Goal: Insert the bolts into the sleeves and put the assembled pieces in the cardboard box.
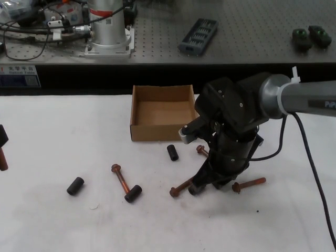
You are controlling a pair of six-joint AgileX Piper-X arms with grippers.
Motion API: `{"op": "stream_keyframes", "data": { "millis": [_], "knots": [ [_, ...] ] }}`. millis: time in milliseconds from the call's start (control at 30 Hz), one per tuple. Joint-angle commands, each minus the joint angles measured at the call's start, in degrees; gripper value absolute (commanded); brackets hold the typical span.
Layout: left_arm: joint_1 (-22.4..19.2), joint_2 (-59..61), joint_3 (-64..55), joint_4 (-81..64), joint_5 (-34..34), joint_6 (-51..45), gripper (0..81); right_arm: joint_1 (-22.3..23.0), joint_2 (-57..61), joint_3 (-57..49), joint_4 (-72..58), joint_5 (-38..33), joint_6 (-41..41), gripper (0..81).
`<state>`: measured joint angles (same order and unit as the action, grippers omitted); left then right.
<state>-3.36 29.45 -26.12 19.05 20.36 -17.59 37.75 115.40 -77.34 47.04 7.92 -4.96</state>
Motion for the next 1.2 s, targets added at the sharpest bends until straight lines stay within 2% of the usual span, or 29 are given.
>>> {"op": "stream_keyframes", "data": {
  "millis": [0,300,433,533,667,867,1000,1167],
  "knots": [
    [0.1,-0.6,-0.4,-0.7,0.1,0.3,0.6,-0.3,-0.4,0.3,-0.8,-1.2,-0.2,25.1],
    [0.1,-0.6,-0.5,1.8,0.0,0.1,0.6,-0.6,-0.4,0.3,-1.5,-1.0,-0.3,0.8],
    [0.1,-0.6,-0.5,0.8,0.0,0.1,0.6,-0.6,-1.4,0.3,-3.6,-2.3,-5.3,1.3],
    [0.1,0.5,-0.5,-2.9,1.7,-0.9,0.6,-1.5,-4.0,2.0,-7.4,-10.0,-6.5,1.3],
    [0.1,5.1,-0.5,-8.8,5.2,-3.5,0.6,-3.3,-12.6,10.0,-15.9,-18.1,-3.2,1.3],
    [-0.7,15.4,-0.5,-22.4,9.8,-7.8,0.6,-4.6,-29.0,25.2,-28.1,-25.0,-1.7,1.3],
    [-4.2,22.7,-0.5,-30.3,11.1,-10.5,0.6,-5.2,-37.6,36.2,-39.5,-34.8,2.0,1.3],
    [-13.2,30.5,-0.5,-39.2,10.7,-13.6,0.6,-5.2,-39.4,45.8,-54.5,-43.2,10.1,1.3]
  ]
}}
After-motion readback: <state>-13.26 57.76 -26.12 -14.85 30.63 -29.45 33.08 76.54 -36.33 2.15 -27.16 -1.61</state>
